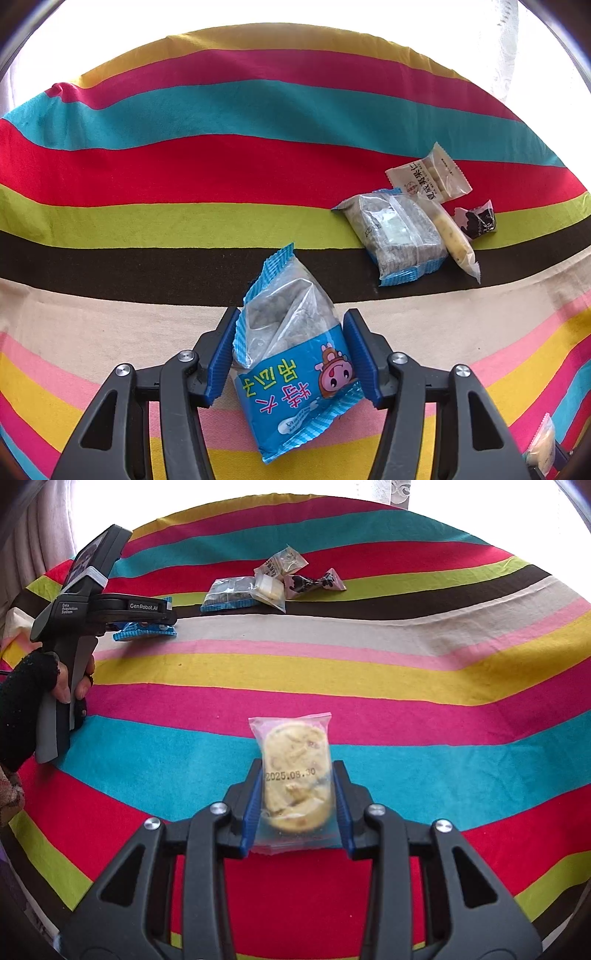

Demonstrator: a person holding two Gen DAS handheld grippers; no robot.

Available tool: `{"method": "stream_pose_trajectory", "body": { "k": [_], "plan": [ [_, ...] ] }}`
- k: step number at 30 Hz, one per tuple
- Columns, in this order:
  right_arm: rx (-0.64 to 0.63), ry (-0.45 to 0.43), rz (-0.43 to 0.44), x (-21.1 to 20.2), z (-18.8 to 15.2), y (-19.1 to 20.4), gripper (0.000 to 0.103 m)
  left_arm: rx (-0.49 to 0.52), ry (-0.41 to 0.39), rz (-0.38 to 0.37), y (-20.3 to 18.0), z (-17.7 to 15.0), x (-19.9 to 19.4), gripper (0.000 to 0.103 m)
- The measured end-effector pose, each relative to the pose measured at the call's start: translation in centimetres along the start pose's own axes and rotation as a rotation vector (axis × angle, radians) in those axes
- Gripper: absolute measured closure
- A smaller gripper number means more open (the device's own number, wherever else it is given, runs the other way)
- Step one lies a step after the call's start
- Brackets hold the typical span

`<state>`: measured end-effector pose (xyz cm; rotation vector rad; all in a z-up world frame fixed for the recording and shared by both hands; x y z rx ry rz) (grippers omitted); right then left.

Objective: Organize snacks
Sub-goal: 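Carry the blue bag and cookie packet off the table to the box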

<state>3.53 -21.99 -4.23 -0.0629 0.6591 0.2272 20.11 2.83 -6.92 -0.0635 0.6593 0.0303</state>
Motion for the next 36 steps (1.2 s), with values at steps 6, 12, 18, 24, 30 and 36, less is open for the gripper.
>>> {"method": "stream_pose_trajectory", "body": {
  "k": [6, 12, 18, 24, 30, 36],
  "plan": [
    [0.009, 0.002, 0.009, 0.4, 0.1, 0.1, 0.063, 0.009, 0.001, -0.041, -1.2, -3.0, -3.8, 0.047],
    [0.019, 0.002, 0.021, 0.4, 0.1, 0.1, 0.063, 0.037, -0.008, -0.080, -2.3, -8.6, -10.6, 0.047],
    [0.020, 0.003, 0.026, 0.5, 0.1, 0.2, 0.062, 0.058, -0.011, -0.093, -2.2, -11.8, -14.3, 0.047],
    [0.015, 0.002, 0.023, 0.5, 0.1, 0.3, 0.062, 0.065, -0.011, -0.084, -2.1, -12.0, -14.3, 0.046],
    [0.020, 0.001, 0.021, 0.5, 0.1, 0.3, 0.063, 0.061, -0.012, -0.085, -2.0, -12.1, -14.4, 0.046],
    [0.026, 0.000, 0.030, 0.5, 0.1, 0.2, 0.063, 0.056, -0.013, -0.083, -2.1, -12.3, -14.5, 0.046]
  ]
}}
Point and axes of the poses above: each gripper's, at about its wrist camera, not at the fingertips, and x roughly the way its jaws point, y to its left, z to its top, the point moved 10 cm from there along x, roughly the way its jaws point, and after that the axes turned 12 degrees about -y, right-handed, at the moved point
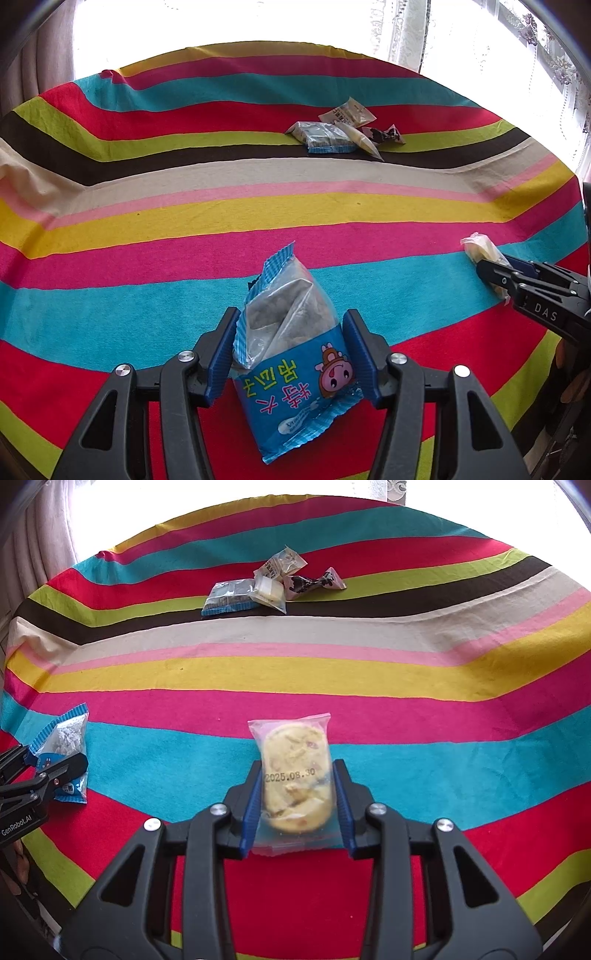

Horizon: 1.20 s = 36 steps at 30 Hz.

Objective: Organize snacks
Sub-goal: 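Carry the blue bag and cookie packet off the table to the box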

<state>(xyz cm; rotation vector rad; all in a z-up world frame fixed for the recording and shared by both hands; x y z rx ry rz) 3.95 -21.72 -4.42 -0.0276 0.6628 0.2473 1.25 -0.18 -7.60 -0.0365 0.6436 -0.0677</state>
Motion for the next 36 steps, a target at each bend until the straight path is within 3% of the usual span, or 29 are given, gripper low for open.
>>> {"method": "stream_pose_trajectory", "body": {
  "k": [6, 10, 14, 20, 36],
  "plan": [
    [-0.010, 0.002, -0.008, 0.0, 0.0, 0.1, 0.063, 0.008, 0.004, 0.003, -0.1, 0.0, 0.0, 0.045],
    [0.049, 0.015, 0.009, -1.2, -0.7, 0.7, 0.063, 0.002, 0.018, 0.000, -0.1, -0.7, -1.2, 0.046],
    [0.080, 0.024, 0.087, -3.5, -2.0, 3.6, 0.064, 0.007, 0.026, -0.006, -0.1, -2.5, -3.6, 0.046],
    [0.002, 0.030, 0.191, -6.1, -3.4, 9.0, 0.064, -0.018, 0.048, 0.005, 1.2, -4.6, -6.8, 0.047],
    [-0.197, 0.000, 0.403, -11.0, -3.9, 20.5, 0.064, -0.123, -0.039, 0.096, 8.5, -6.1, -16.8, 0.047]
  ]
}}
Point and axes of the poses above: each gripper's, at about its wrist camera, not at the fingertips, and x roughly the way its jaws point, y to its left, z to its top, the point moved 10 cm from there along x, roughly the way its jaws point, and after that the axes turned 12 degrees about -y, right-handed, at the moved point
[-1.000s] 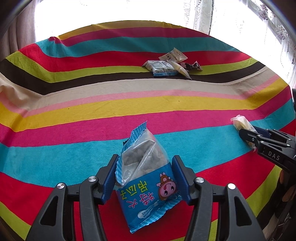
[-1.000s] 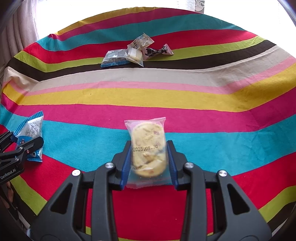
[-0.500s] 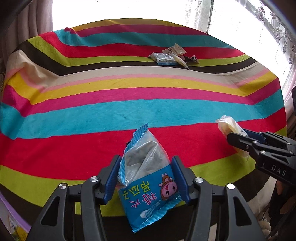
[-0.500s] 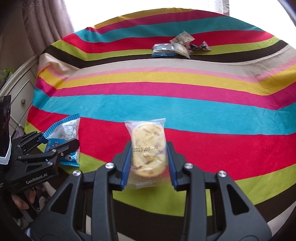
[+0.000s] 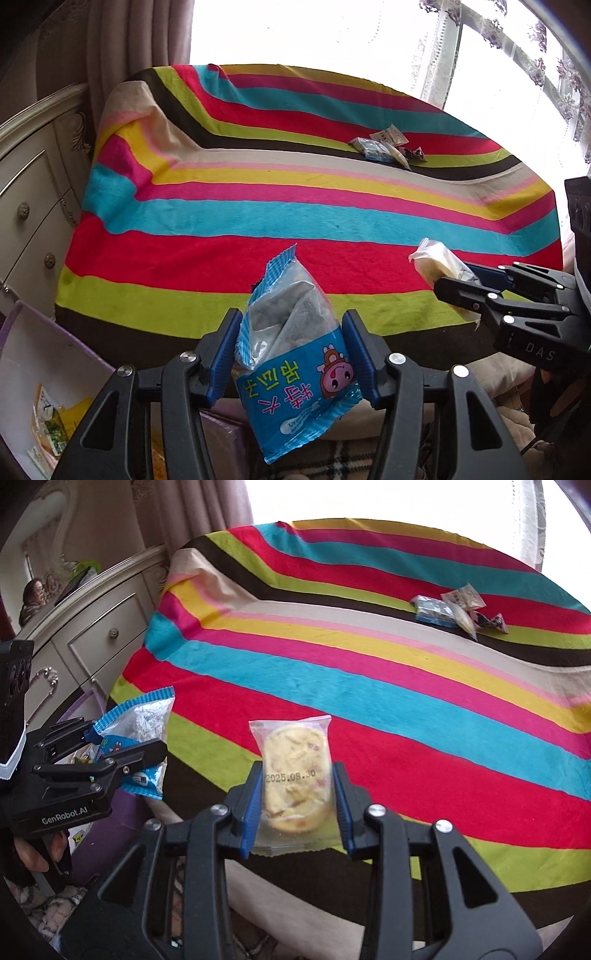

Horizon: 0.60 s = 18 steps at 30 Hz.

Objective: Organize snacks
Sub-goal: 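Carry the blue bag and cookie packet off the table to the box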

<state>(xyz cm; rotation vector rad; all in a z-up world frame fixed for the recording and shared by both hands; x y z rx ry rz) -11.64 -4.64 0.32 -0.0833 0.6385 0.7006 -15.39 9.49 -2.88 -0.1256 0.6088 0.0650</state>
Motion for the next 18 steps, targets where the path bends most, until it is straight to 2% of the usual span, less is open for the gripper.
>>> {"method": "stream_pose_trajectory", "body": {
  "k": [10, 13, 15, 18],
  "plan": [
    [-0.228, 0.018, 0.155, 0.3, -0.4, 10.1, 0.064, -0.121, -0.078, 0.094, 7.2, -0.2, -5.8, 0.051],
    [-0.295, 0.020, 0.188, 0.5, -0.7, 12.5, 0.064, -0.169, -0.078, 0.122, 9.5, -0.8, -6.4, 0.051],
    [-0.302, 0.019, 0.192, 0.8, -0.7, 13.0, 0.064, -0.223, -0.062, 0.110, 10.6, -1.2, -6.2, 0.051],
    [-0.269, 0.021, 0.177, 1.0, -0.6, 12.2, 0.064, -0.313, -0.046, 0.002, 9.7, -0.9, -6.1, 0.047]
  ]
}}
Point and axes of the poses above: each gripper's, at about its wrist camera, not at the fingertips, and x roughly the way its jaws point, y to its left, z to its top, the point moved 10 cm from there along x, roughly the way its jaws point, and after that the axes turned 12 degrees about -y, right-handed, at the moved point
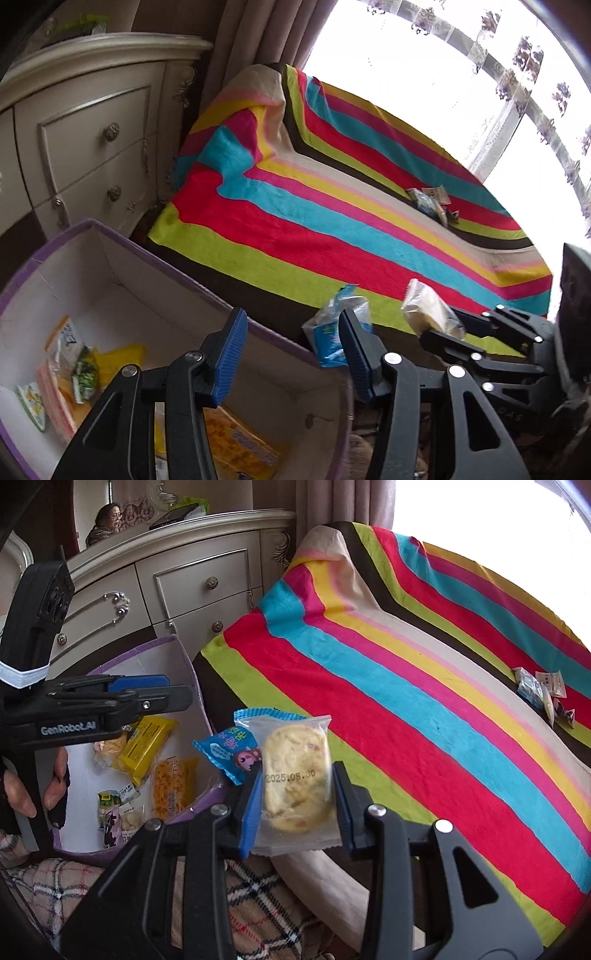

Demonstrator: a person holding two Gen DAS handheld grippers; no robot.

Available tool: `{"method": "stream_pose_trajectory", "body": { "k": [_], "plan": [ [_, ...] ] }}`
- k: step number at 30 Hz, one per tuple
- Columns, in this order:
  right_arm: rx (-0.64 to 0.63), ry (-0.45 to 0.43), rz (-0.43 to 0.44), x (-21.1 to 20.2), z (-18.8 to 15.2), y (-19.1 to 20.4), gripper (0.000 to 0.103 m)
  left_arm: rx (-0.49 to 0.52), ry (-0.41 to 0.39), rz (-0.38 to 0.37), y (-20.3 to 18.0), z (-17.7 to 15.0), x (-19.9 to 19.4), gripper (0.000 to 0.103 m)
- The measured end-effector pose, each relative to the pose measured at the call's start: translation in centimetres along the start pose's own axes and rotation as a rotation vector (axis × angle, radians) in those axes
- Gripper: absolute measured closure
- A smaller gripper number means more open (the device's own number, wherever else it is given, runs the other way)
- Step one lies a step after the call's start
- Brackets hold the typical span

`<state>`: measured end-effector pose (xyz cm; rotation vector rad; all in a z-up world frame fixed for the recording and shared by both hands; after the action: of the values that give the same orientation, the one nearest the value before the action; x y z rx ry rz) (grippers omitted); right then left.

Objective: Organize snacks
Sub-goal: 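Carry the blue bag and cookie packet off the table to the box, then open both grippers over the box to drop the two packets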

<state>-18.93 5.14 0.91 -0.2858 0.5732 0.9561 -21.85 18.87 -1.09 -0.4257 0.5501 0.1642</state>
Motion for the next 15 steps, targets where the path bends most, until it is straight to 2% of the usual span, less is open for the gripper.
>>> {"method": "stream_pose_trajectory", "body": {
  "k": [1, 3, 4, 7, 10, 12, 13, 14, 15],
  "plan": [
    [0.014, -0.001, -0.008, -0.1, -0.1, -0.5, 0.064, 0.002, 0.013, -0.027, -0.8, 0.1, 0.2, 0.044],
    [0.052, -0.011, -0.028, -0.4, 0.0, -1.7, 0.064, 0.073, 0.056, -0.044, -2.9, 0.0, 1.3, 0.019],
    [0.069, -0.019, -0.039, -0.8, 0.1, -2.4, 0.064, 0.137, 0.095, -0.045, -4.0, -0.4, 2.2, 0.016],
    [0.120, -0.040, -0.071, -1.9, 0.4, -4.5, 0.064, 0.256, 0.156, -0.023, -5.6, -1.5, 4.5, 0.016],
    [0.165, -0.063, -0.099, -3.0, 0.6, -6.3, 0.064, 0.313, 0.302, -0.029, -6.2, -4.0, 7.8, 0.016],
    [0.190, -0.069, -0.110, -3.4, 0.6, -7.4, 0.064, 0.335, 0.334, -0.014, -6.0, -5.3, 9.0, 0.018],
    [0.200, -0.071, -0.113, -3.5, 0.6, -7.7, 0.064, 0.372, 0.305, -0.006, -6.2, -5.2, 9.2, 0.022],
    [0.207, -0.071, -0.115, -3.5, 0.5, -8.0, 0.064, 0.402, 0.291, 0.010, -6.2, -5.1, 9.2, 0.037],
    [0.211, -0.071, -0.115, -3.6, 0.4, -8.2, 0.063, 0.394, 0.285, -0.001, -6.4, -5.0, 9.1, 0.043]
  ]
}}
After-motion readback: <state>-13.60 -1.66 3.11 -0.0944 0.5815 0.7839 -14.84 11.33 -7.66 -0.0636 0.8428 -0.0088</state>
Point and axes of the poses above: each gripper's, at about its wrist camera, not at the fingertips, and x roughly the way its jaws point, y to its left, z to its top, the point moved 10 cm from there along x, roughly the way its jaws point, and after that the axes turned 12 degrees about -y, right-handed, at the moved point
